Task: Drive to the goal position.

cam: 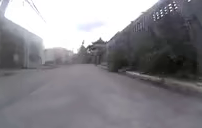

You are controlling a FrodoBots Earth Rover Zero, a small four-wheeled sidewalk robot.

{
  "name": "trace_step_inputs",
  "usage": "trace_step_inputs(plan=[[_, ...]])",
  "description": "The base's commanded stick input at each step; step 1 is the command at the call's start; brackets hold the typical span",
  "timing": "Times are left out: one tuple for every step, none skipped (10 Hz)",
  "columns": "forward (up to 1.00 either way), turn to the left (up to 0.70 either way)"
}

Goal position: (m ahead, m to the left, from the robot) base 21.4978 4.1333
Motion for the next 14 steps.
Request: trace_step_inputs(plan=[[1.00,0.29],[1.00,0.37],[1.00,0.00],[1.00,0.00],[1.00,0.00],[1.00,0.00],[1.00,0.00],[1.00,0.00],[1.00,0.00],[1.00,0.00],[1.00,0.00],[1.00,0.00],[1.00,0.00],[1.00,0.00]])
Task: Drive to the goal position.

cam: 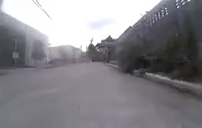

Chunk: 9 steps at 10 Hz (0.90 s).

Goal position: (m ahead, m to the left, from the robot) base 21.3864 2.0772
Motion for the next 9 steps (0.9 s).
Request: trace_step_inputs(plan=[[1.00,0.00],[1.00,0.00],[1.00,0.00],[1.00,0.00],[1.00,0.00],[1.00,0.00],[1.00,0.00],[1.00,0.00],[1.00,0.00]])
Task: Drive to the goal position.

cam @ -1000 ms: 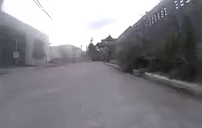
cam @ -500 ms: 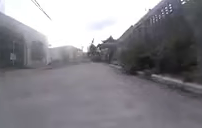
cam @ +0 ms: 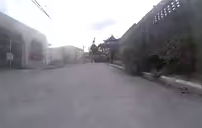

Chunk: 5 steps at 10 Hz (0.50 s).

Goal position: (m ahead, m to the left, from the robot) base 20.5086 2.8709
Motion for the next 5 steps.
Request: trace_step_inputs(plan=[[1.00,0.00],[1.00,0.00],[1.00,0.00],[1.00,0.00],[1.00,0.00]])
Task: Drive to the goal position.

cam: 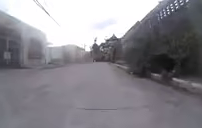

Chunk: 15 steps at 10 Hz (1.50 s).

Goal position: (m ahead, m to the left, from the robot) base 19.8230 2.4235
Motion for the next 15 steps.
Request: trace_step_inputs(plan=[[1.00,0.00],[1.00,0.00],[1.00,0.00],[1.00,0.00],[1.00,0.00],[1.00,0.00],[1.00,0.00],[1.00,0.00],[1.00,0.00],[1.00,0.00],[1.00,0.00],[1.00,0.00],[1.00,0.00],[1.00,0.00],[1.00,0.00]])
